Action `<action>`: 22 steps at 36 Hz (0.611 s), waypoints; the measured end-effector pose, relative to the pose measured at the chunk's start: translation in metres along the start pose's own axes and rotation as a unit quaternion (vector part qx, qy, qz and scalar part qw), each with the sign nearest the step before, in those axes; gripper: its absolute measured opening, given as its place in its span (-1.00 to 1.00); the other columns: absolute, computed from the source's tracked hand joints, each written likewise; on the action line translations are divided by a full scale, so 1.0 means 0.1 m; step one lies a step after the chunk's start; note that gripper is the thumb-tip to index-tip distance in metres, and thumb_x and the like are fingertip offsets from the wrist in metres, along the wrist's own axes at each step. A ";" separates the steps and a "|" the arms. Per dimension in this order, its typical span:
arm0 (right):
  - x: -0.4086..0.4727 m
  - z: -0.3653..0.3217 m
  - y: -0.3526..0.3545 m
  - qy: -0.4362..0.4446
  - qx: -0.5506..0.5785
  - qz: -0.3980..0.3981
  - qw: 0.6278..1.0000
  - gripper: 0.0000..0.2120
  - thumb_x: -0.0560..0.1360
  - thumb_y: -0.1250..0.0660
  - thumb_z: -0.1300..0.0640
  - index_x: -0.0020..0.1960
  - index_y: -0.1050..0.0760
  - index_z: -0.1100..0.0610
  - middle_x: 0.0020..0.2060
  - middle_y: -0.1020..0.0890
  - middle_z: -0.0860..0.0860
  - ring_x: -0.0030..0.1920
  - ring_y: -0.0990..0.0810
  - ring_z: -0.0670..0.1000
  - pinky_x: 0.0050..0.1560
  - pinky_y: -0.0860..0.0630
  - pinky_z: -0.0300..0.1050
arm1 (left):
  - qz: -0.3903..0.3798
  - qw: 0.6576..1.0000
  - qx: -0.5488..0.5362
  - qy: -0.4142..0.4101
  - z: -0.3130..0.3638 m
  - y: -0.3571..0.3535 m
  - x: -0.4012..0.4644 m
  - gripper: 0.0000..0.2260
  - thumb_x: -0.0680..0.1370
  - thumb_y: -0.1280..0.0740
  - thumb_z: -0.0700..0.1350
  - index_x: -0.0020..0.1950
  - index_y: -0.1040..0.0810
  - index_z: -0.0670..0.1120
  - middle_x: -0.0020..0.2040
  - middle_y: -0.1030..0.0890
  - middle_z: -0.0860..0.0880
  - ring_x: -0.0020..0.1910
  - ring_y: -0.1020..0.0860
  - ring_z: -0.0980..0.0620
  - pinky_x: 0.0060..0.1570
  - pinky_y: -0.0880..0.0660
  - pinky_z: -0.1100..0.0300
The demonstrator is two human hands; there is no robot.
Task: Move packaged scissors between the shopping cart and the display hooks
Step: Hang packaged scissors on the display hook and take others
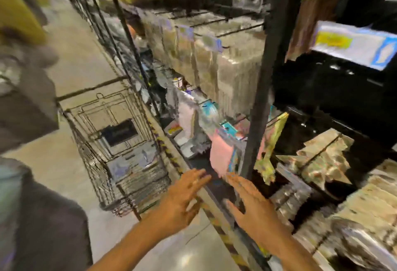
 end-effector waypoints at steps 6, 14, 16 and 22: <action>0.43 -0.59 -0.72 0.064 -0.080 -0.091 0.991 -0.46 0.64 -0.25 -0.10 0.58 -0.17 -0.13 0.47 -0.14 -0.36 0.51 -0.08 -0.27 0.50 0.03 -0.41 | 0.035 0.997 0.017 0.067 -0.74 0.31 -0.91 -0.40 0.62 -0.32 -0.05 0.63 -0.20 0.01 0.64 -0.16 -0.01 0.62 -0.13 -0.06 0.49 -0.30 -0.11; 0.95 -1.38 -1.76 0.097 -0.109 -0.174 0.974 -0.46 0.63 -0.24 -0.15 0.57 -0.23 -0.11 0.53 -0.25 -0.21 0.55 -0.17 -0.15 0.53 -0.17 -0.20 | 0.049 0.973 0.059 0.217 -1.68 0.80 -2.06 -0.42 0.62 -0.03 0.26 0.63 -0.15 0.14 0.63 -0.13 0.13 0.62 -0.04 0.04 0.58 0.02 0.11; 1.08 -1.52 -2.02 0.107 -0.124 -0.183 0.969 -0.46 0.62 -0.24 -0.17 0.56 -0.23 -0.15 0.52 -0.28 -0.20 0.55 -0.20 -0.13 0.55 -0.20 -0.12 | 0.051 0.964 0.060 0.253 -1.94 0.86 -2.33 -0.40 0.61 -0.02 0.29 0.62 -0.18 0.12 0.63 -0.16 0.10 0.62 -0.05 0.02 0.59 -0.05 0.02; 1.36 -1.96 -2.58 0.108 -0.143 -0.228 0.957 -0.46 0.63 -0.26 -0.13 0.57 -0.26 -0.05 0.52 -0.31 -0.10 0.53 -0.23 -0.11 0.46 -0.12 -0.30 | 0.055 0.945 0.030 0.320 -2.49 0.92 -2.93 -0.34 0.59 0.10 0.41 0.62 -0.15 0.15 0.62 -0.17 0.10 0.62 -0.07 -0.04 0.56 -0.03 0.07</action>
Point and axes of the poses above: each hand's wrist, its own x-axis towards the middle knuckle, its own y-axis out of the back of the hand, z = x × y, the point moved 5 cm from there along x, towards the middle knuckle
